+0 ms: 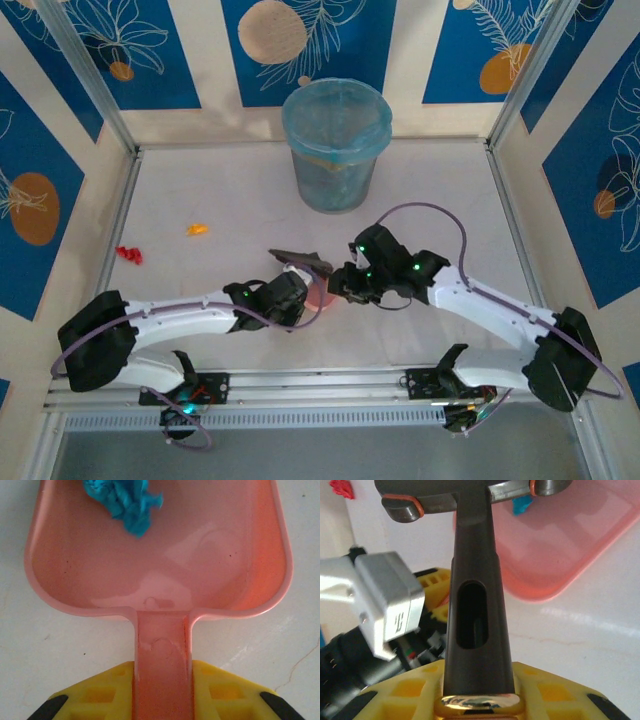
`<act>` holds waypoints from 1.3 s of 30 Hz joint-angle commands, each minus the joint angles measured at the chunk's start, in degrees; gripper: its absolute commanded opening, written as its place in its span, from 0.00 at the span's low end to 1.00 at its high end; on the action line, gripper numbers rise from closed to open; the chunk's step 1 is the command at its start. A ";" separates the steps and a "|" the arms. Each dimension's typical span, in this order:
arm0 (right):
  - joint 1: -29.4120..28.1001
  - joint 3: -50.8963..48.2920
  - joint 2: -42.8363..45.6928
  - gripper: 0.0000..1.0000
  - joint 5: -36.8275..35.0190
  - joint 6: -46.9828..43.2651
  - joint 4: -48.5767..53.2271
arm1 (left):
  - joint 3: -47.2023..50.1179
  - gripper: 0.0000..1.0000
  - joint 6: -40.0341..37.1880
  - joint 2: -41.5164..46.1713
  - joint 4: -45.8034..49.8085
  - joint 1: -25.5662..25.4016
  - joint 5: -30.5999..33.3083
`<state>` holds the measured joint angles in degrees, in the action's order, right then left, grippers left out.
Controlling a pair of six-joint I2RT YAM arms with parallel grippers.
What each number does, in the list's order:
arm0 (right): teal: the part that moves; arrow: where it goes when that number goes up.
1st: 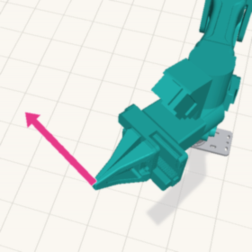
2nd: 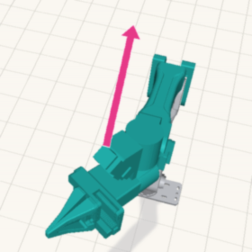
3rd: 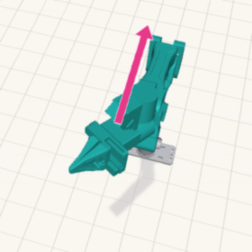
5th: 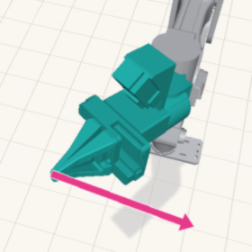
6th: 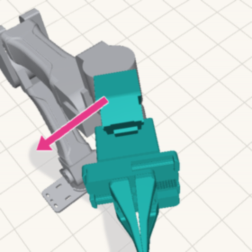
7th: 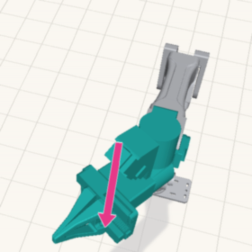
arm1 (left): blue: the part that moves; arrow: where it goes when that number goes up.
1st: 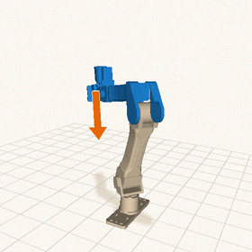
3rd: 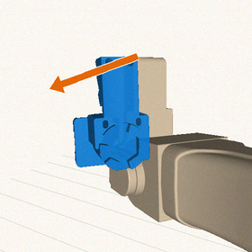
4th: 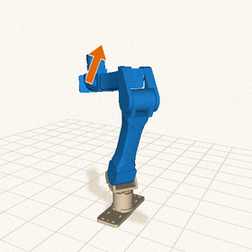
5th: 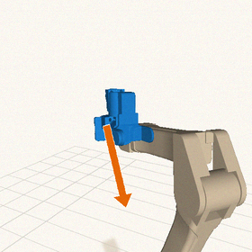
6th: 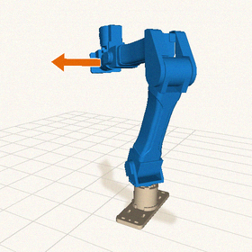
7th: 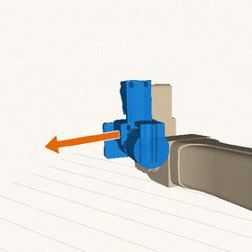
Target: Sweep away the paper scraps from the table
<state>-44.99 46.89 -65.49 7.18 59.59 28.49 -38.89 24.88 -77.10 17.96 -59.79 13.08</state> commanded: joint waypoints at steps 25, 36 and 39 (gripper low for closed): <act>13.26 -11.19 17.73 0.00 -47.20 3.50 -2.86 | 5.64 0.00 -1.74 7.54 -2.57 0.66 5.57; 11.77 -20.82 11.03 0.00 -48.52 -9.98 -24.72 | 5.29 0.00 2.32 22.64 3.98 0.64 8.53; 11.86 -20.88 9.80 0.00 -47.50 -11.35 -26.57 | 2.50 0.00 2.82 26.07 8.39 0.74 9.04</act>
<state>-32.99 26.04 -55.44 -38.17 52.12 10.79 -33.17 26.04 -53.45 20.88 -59.72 19.99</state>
